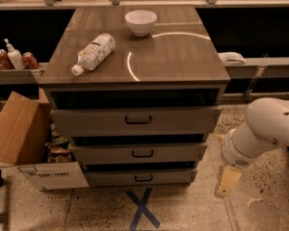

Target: Open bottom drawer

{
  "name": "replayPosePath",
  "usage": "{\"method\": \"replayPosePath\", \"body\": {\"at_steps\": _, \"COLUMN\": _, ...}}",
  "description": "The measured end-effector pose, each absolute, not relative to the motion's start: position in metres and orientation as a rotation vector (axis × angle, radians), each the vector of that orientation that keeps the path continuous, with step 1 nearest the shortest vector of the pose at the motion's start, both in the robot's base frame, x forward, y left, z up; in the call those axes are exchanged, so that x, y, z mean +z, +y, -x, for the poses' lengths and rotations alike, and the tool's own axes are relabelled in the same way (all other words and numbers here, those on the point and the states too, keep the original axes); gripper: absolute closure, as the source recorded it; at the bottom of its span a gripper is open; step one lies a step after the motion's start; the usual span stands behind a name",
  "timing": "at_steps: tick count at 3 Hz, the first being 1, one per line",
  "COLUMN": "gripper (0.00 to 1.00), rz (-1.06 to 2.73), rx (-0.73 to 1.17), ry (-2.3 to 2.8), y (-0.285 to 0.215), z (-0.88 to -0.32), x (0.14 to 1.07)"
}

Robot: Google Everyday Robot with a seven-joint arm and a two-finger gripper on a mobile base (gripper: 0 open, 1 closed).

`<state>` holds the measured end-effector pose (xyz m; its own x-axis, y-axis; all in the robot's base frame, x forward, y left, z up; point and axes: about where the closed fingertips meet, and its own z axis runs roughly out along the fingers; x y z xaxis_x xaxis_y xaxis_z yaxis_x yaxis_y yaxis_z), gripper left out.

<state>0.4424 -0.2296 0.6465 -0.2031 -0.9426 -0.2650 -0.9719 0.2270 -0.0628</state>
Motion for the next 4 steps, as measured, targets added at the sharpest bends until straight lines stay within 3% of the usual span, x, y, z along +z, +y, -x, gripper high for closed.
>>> {"method": "replayPosePath", "body": {"at_steps": 2, "gripper": 0.0, "rz": 1.924, "rx": 0.344, "ry": 2.138, "y": -0.263, "z": -0.452, "x": 0.528}}
{"method": "replayPosePath", "body": {"at_steps": 4, "gripper": 0.0, "rz": 1.954, "rx": 0.394, "ry": 2.108, "y": -0.26, "z": -0.449, "x": 0.506}}
